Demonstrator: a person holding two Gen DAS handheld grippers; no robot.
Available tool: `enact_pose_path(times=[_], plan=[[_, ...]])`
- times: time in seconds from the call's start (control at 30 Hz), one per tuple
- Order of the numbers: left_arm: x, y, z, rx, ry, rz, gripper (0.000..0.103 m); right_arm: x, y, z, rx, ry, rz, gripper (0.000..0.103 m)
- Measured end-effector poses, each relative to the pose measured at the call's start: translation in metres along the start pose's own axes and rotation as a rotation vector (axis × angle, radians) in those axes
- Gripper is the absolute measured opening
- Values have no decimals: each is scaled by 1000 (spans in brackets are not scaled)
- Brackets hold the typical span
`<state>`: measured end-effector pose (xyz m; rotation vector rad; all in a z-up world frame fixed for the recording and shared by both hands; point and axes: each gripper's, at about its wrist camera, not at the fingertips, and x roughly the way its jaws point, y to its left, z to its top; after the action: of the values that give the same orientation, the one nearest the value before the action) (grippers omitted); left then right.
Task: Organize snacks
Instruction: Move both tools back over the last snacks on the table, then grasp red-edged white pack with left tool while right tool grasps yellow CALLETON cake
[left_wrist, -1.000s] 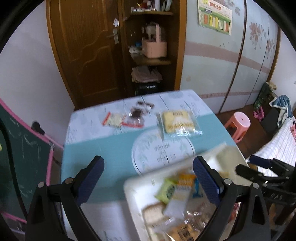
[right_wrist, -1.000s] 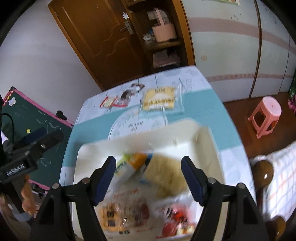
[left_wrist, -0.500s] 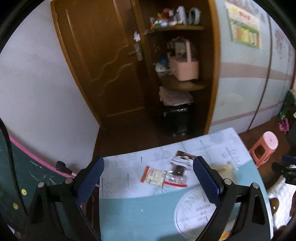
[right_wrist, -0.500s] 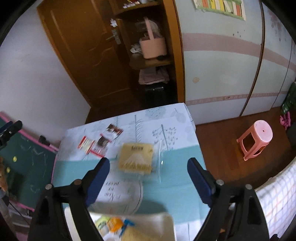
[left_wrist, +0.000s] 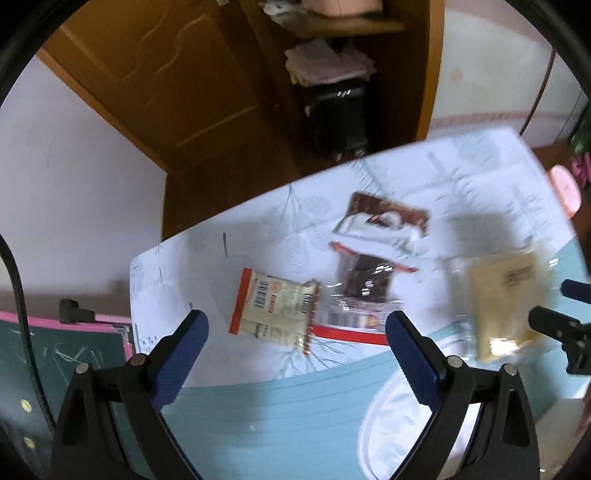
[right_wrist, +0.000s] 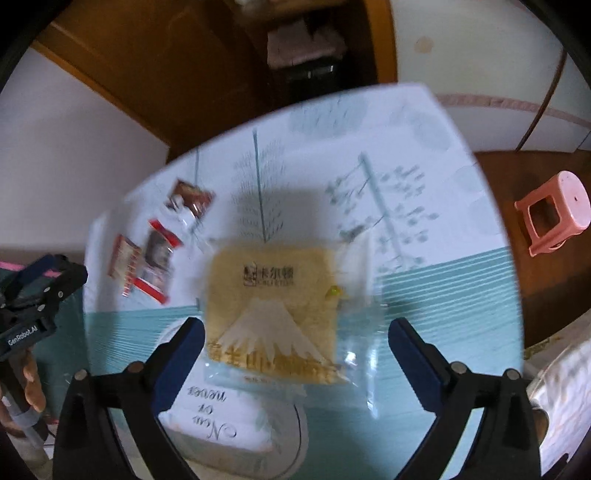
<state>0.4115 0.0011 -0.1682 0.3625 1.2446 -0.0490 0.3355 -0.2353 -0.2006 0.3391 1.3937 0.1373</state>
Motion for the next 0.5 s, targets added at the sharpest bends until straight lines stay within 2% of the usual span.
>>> enact_pose_path(times=[0.03, 0.17, 0.2, 0.33, 0.5], plan=[[9, 3, 0, -4, 14, 3, 96, 8, 4, 0, -9, 16, -9, 102], [37, 32, 2, -93, 57, -11, 96, 28, 33, 0, -106, 25, -180, 103], [44, 37, 3, -113, 67, -17, 96, 30, 39, -1, -126, 25, -192, 103], [71, 58, -3, -179, 118, -63, 96, 34, 50, -1, -134, 44, -212, 103], [90, 65, -9, -193, 135, -89, 96, 35, 42, 2, -120, 70, -161, 103]])
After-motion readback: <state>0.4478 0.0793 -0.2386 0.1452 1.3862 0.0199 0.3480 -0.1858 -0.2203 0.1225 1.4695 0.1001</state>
